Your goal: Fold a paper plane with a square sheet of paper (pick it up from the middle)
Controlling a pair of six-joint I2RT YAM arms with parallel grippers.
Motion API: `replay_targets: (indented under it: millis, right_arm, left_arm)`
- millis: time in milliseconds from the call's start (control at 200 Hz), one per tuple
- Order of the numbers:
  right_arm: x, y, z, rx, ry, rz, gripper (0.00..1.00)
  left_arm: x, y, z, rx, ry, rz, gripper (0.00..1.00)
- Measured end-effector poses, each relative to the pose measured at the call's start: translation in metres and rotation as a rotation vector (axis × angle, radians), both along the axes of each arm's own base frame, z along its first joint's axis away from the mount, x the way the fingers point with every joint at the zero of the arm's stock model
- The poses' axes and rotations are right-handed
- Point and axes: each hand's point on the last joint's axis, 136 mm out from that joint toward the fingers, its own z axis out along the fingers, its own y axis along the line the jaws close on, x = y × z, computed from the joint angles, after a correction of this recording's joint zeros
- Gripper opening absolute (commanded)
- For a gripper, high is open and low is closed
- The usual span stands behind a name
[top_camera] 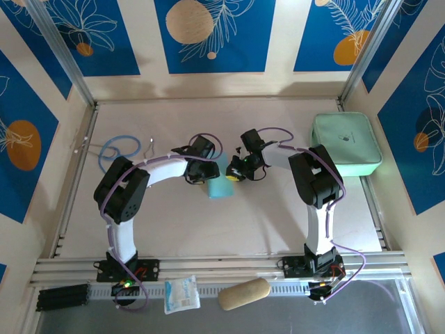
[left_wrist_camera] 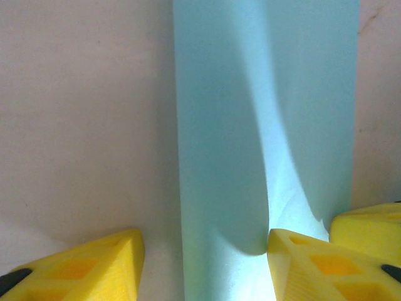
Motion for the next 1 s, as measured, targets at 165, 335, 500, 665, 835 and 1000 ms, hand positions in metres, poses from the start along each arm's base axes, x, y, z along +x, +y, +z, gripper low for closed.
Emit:
replay_targets:
  millis: [165,335,500,665,835,1000]
  right_arm:
    - [0.003,0.001,0.007,0.023,-0.004,-0.017,0.24]
    - [0.019,-0.008,0.046,0.085,-0.095,-0.055,0.30]
    - [0.031,-0.027,0.078,0.106,-0.193,-0.099,0.30]
    - [0.030,-0.045,0.066,0.071,-0.181,-0.130,0.30]
    - [0.023,-0.051,0.057,0.053,-0.150,-0.136,0.30]
    - [0.023,-0.051,0.057,0.053,-0.150,-0.136,0.30]
  left_arm:
    - [0.000,0.000,-0.001,0.013,0.015,-0.006,0.54]
    - [-0.001,0.001,-0.004,0.037,0.025,-0.031,0.46]
    - [-0.002,0.003,-0.006,0.051,0.028,-0.051,0.42]
    - [-0.003,0.004,-0.007,0.062,0.030,-0.065,0.38]
    - [-0.002,0.004,-0.008,0.068,0.034,-0.067,0.38]
    - [-0.002,0.004,-0.008,0.073,0.040,-0.068,0.39]
